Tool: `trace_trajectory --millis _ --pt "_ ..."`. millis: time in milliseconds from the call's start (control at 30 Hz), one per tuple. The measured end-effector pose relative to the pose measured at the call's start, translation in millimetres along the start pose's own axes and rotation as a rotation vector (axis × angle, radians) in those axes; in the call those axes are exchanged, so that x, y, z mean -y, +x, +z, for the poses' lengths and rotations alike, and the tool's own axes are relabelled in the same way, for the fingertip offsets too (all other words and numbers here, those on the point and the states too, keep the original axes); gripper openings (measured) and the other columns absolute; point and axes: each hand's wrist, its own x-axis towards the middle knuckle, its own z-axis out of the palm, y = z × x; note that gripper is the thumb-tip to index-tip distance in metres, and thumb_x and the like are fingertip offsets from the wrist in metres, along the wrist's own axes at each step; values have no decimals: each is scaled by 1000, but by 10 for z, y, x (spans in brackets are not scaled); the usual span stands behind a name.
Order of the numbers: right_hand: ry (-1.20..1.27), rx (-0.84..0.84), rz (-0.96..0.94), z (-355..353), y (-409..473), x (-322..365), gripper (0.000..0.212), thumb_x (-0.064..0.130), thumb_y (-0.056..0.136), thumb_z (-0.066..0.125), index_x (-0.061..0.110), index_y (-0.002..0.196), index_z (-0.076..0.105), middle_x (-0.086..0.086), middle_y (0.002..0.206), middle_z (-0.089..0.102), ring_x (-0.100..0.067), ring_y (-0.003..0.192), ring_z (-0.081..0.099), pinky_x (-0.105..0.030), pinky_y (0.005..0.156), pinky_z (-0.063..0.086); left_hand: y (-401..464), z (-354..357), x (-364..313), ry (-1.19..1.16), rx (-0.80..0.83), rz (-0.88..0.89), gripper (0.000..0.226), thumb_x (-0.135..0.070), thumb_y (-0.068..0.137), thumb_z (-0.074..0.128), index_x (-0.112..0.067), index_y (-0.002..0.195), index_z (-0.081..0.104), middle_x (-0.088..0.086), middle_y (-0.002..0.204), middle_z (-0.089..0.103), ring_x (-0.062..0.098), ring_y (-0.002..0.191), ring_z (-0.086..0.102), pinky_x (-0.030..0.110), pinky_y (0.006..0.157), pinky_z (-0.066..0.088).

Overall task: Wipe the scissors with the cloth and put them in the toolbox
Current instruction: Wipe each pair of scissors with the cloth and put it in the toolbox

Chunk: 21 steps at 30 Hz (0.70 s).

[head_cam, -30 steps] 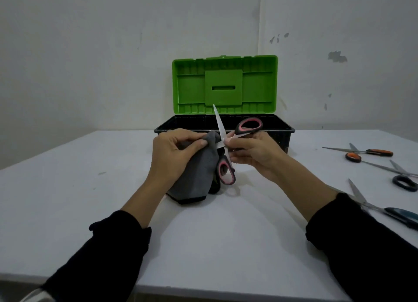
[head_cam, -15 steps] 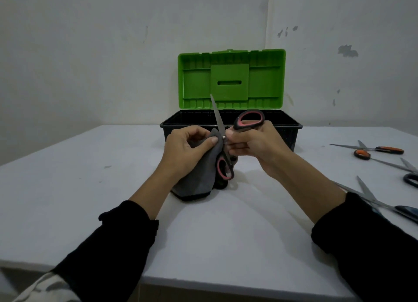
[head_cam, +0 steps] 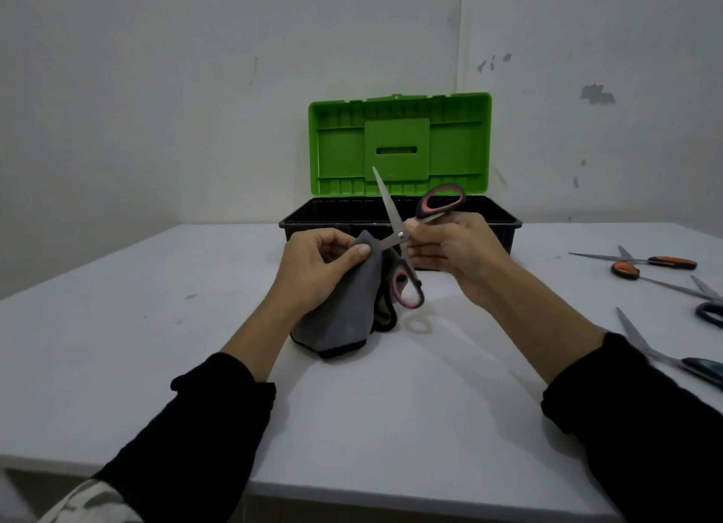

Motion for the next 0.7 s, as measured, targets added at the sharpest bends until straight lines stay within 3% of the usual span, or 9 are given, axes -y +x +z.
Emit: trace_trajectory --millis 100,200,267,367,500,633,700 --pt "-51 -71 -57 -95 35 66 15 14 89 62 8 75 65 -4 66 64 -9 50 63 -20 51 53 -8 -43 11 -22 0 -53 3 -18 81 70 -15 81 68 -2 73 67 -4 60 59 9 57 46" --pt "-156 -101 -105 -196 92 148 14 19 92 58 14 80 63 -5 77 68 -12 59 67 -26 57 55 12 -66 42 -56 -18 -105 8 -18 86 64 -10 88 67 5 78 70 7 69 63 21 66 51" --pt "-374 -88 -131 -247 102 187 16 20 92 58 14 78 63 -8 77 68 -16 59 66 -28 58 54 28 -80 53 -138 -55 -141 7 -17 90 59 -11 90 64 -1 72 71 8 68 64 23 67 51" --pt "-748 -10 -166 -249 82 181 18 25 91 58 16 77 64 -7 75 68 -19 64 65 -33 67 54 26 -88 24 -243 -83 -143 8 -15 93 52 -15 87 57 -11 61 68 1 61 62 15 57 49" --pt "-1069 12 -219 -160 104 119 28 35 88 57 29 61 55 2 70 63 -21 74 61 -35 71 50 13 -91 -43 -214 -39 -27 7 -12 93 52 -17 89 56 -6 71 70 5 68 63 17 63 49" --pt "-1076 42 -280 -45 150 111 29 34 85 62 26 58 57 4 59 57 -17 63 55 -26 58 41 -27 -42 -108 33 162 195 6 -13 87 61 -19 86 60 -5 80 69 1 76 64 14 70 48" --pt "-1042 60 -336 -44 165 122 30 30 85 65 21 56 60 1 55 56 -14 54 51 -22 50 37 -30 -49 -126 50 153 223 11 -16 88 58 -15 83 67 -3 81 70 -2 77 63 11 71 45"
